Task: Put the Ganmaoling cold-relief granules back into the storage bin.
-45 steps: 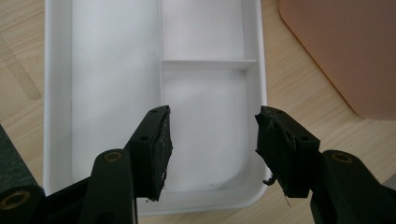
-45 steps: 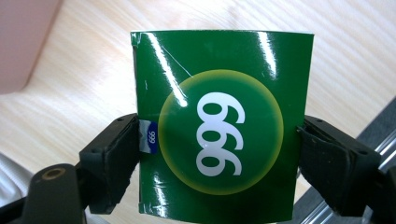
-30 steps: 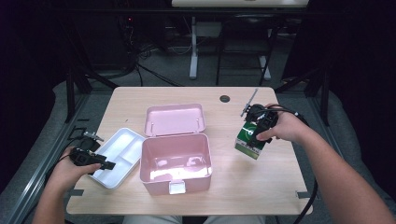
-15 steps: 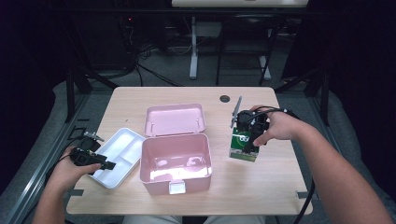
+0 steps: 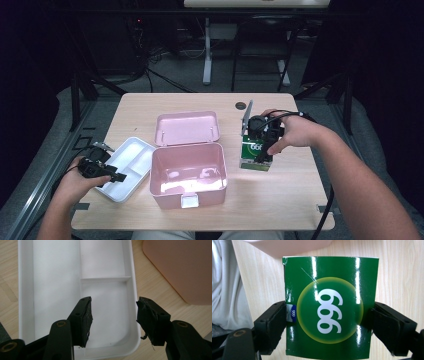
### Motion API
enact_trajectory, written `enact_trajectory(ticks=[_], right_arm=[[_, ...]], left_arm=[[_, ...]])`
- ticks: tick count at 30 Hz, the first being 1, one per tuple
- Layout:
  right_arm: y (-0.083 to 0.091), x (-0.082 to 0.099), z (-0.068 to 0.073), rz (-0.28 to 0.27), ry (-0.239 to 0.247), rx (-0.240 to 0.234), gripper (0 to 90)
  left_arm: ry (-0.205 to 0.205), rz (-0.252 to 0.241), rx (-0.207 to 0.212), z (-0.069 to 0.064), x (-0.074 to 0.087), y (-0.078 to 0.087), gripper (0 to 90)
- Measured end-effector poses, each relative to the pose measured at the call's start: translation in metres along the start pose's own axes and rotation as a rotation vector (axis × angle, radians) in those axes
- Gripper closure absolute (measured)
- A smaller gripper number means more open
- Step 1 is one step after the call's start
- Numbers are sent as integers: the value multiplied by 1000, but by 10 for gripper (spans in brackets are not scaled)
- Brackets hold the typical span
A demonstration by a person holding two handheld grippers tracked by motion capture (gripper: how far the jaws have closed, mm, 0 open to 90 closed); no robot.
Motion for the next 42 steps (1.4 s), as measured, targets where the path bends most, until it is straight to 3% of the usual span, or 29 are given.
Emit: enact_trajectory(ticks=[16, 26, 42], right_arm=[[22, -23, 10, -18, 47, 0, 167], [37, -48, 18, -51, 78, -8, 167], [40, -92, 28, -70, 156, -10, 167]], left_arm=[[-21, 1, -4, -5, -4, -3, 473], [-21, 2, -3, -4, -4, -3, 476], [-11, -4, 4, -2, -2, -2, 477]])
Point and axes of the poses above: each handheld gripper's, and its own axes: y roughly backward along the jaws, x roughly out of its underside, z roughly to its left, the point moved 2 cm from there along -y, roughly forward along the jaws, and after that the axes turned 12 degrees about z, right-handed, at the moved point
